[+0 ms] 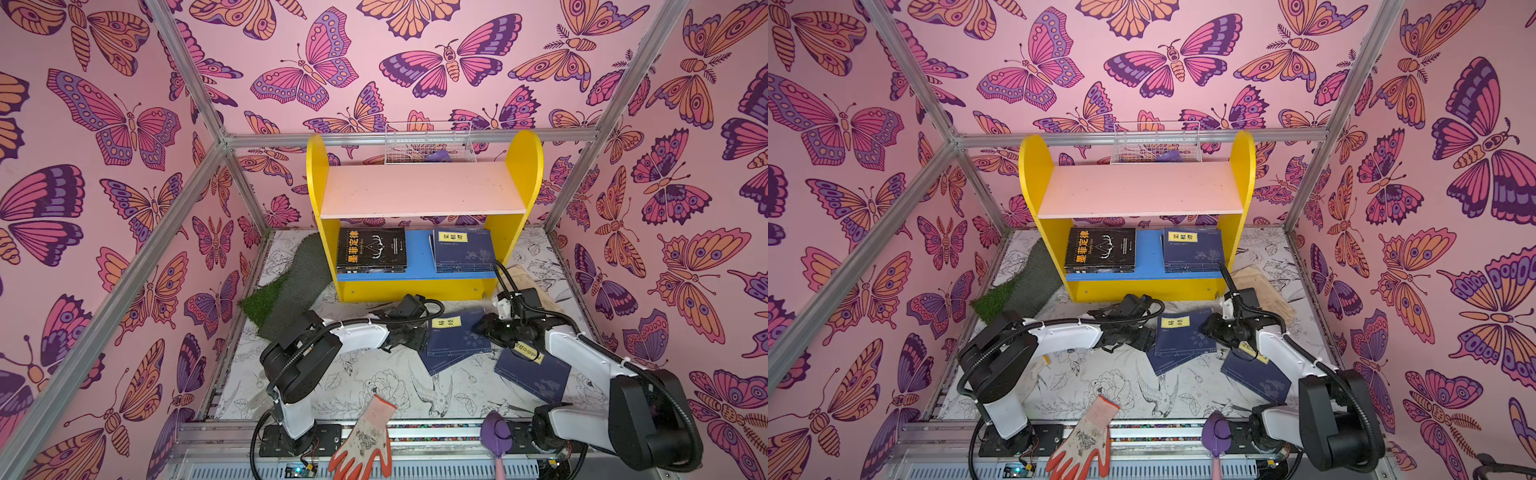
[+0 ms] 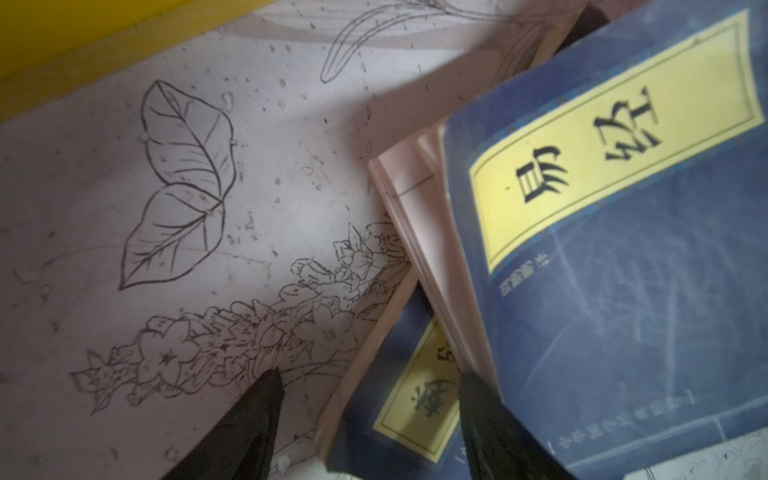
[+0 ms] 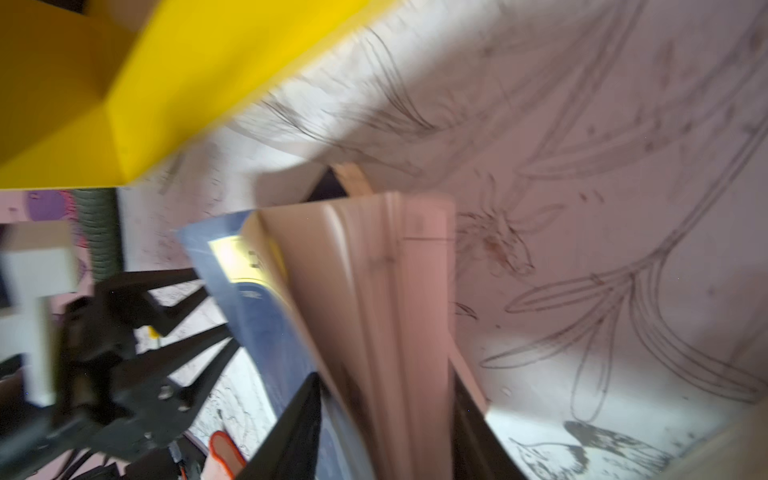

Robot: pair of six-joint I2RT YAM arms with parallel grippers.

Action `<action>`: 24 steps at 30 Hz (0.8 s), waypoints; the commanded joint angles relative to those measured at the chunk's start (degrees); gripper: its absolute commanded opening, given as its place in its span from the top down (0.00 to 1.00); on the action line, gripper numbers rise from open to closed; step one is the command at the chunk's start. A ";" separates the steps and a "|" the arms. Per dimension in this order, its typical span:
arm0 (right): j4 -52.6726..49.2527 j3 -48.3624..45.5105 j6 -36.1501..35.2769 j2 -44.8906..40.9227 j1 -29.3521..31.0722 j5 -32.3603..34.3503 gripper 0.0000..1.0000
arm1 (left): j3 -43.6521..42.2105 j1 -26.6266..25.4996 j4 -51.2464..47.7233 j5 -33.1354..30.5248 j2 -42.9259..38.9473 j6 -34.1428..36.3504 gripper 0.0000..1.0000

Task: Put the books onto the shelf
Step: 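Lift the dark blue book with both grippers and carry it toward the shelf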

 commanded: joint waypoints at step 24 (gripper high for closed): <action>44.06 -4.89 20.04 -5.52 0.81 -22.03 1.00 | -21.41 18.34 14.07 19.79 -35.12 -19.49 0.08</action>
